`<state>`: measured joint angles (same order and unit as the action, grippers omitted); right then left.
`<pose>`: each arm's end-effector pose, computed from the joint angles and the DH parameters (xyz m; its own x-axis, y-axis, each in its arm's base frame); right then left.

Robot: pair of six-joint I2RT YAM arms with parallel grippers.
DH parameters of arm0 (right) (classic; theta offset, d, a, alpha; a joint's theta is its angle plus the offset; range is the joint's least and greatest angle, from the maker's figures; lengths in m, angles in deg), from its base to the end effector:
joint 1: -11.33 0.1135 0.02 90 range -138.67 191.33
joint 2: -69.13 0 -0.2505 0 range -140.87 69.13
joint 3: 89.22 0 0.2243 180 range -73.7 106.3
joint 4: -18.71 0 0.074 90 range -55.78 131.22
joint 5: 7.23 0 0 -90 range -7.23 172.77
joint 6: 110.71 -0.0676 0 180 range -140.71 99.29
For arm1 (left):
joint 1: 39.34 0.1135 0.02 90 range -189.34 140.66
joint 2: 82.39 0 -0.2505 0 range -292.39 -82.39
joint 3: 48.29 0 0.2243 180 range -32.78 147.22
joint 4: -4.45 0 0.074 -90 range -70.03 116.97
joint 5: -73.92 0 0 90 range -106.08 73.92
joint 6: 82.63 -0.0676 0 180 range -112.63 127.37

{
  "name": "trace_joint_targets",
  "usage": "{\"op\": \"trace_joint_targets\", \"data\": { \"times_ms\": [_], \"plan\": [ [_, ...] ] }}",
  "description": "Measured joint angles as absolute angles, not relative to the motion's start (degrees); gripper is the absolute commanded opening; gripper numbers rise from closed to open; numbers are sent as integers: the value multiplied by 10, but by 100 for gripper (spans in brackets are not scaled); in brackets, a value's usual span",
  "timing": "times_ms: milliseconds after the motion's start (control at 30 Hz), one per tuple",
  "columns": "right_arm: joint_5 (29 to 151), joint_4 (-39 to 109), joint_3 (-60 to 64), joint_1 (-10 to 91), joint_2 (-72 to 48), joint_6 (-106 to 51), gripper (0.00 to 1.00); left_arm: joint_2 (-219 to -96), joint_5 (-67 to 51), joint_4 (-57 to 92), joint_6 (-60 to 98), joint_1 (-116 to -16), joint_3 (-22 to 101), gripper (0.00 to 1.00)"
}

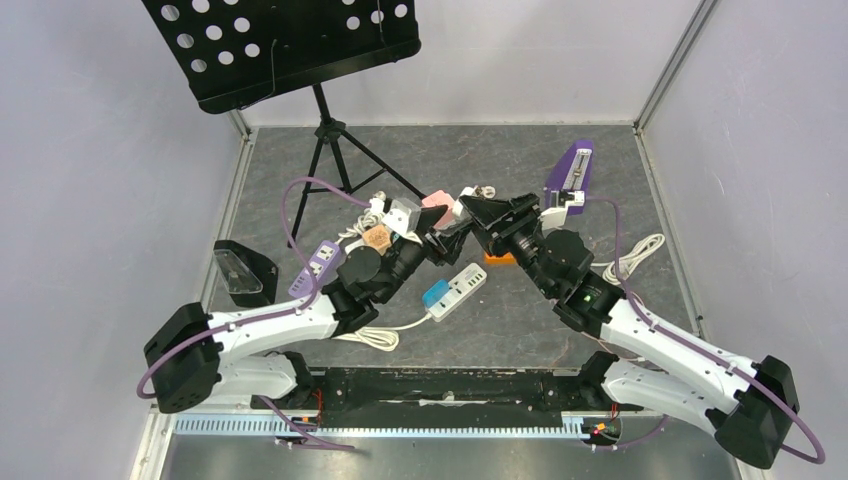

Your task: Insert the plug

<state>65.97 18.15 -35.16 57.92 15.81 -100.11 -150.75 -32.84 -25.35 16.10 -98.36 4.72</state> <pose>0.1745 0.1561 0.3204 -0.4855 0.8560 -0.1775 -0.1067 0.1434 0.9839 0.1599 -0.2285 0.3216 0.0242 -0.3226 -0.9462 0.6888 0.6913 -0.2181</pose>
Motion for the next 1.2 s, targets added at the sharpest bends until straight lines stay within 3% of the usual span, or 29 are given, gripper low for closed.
{"op": "trace_joint_targets", "data": {
  "times_ms": [200,267,367,500,600,767,1000,1200],
  "plan": [
    [664,171,-364,579,166,-1018,50,-1539,-322,-314,160,-984,47,48],
    [667,169,-366,579,166,-1023,51,-1544,-321,-329,160,-986,47,37],
    [672,167,-366,578,165,-1027,60,-1552,-317,-343,158,-991,48,2],
    [679,169,-367,571,157,-1032,87,-1556,-321,-334,137,-990,50,2],
    [699,174,-367,569,152,-1005,98,-1550,-331,-295,137,-989,58,2],
    [703,204,-374,565,179,-912,98,-1483,-346,-140,137,-988,83,2],
    [716,226,-390,562,313,-656,98,-1369,-315,111,130,-982,153,2],
    [866,276,-339,560,322,-390,98,-1336,-222,317,88,-982,222,2]
  ]
}}
